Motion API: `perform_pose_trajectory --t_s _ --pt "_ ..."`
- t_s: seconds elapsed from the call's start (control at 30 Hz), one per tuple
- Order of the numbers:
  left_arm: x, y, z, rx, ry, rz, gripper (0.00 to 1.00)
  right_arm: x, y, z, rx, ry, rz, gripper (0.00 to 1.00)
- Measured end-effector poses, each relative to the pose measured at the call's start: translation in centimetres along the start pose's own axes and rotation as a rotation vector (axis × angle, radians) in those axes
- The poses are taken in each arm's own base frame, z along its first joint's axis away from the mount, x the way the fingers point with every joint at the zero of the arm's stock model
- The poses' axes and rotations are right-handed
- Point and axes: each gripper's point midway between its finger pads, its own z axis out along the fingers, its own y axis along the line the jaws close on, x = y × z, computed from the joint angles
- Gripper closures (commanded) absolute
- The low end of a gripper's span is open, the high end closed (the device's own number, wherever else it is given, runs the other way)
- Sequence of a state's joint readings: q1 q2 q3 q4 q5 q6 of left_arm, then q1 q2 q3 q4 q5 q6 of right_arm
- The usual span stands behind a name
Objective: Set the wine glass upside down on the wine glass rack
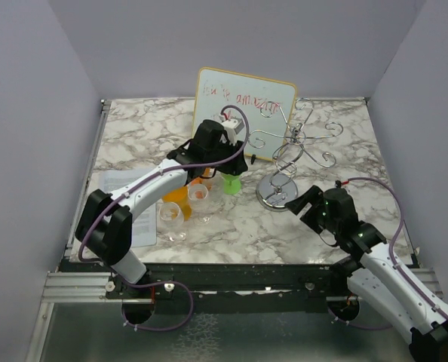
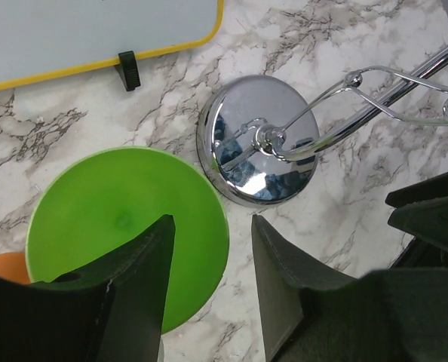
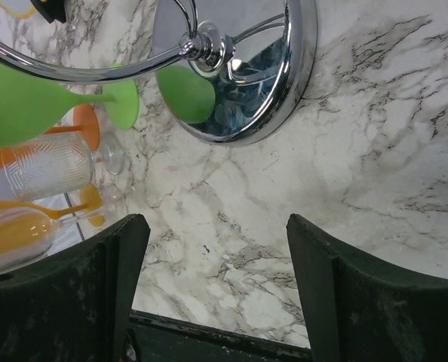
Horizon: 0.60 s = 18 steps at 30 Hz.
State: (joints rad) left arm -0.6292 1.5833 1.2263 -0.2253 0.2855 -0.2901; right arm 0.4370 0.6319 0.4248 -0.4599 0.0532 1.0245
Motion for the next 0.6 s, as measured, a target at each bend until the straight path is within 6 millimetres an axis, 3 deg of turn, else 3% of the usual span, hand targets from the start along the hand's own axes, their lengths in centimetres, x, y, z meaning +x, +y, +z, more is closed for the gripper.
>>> perform_pose_trajectory --t_s 0.17,0.37,0.6 --pt "0.5 0.1 0.9 -0.03 0.014 0.018 0.65 0.0 0.1 0.0 -0.002 -0.002 0.01 0.2" --pt "0.0 0.8 2.6 -0.104 0.02 0.046 1.0 -0.9 0.7 -0.4 -0.001 -0.029 0.032 0.2" --pt "-1.0 -0.2 1.7 -0.125 -0.005 0.071 1.0 -3.5 2.7 -2.0 -0.026 -0.119 0.061 0.2"
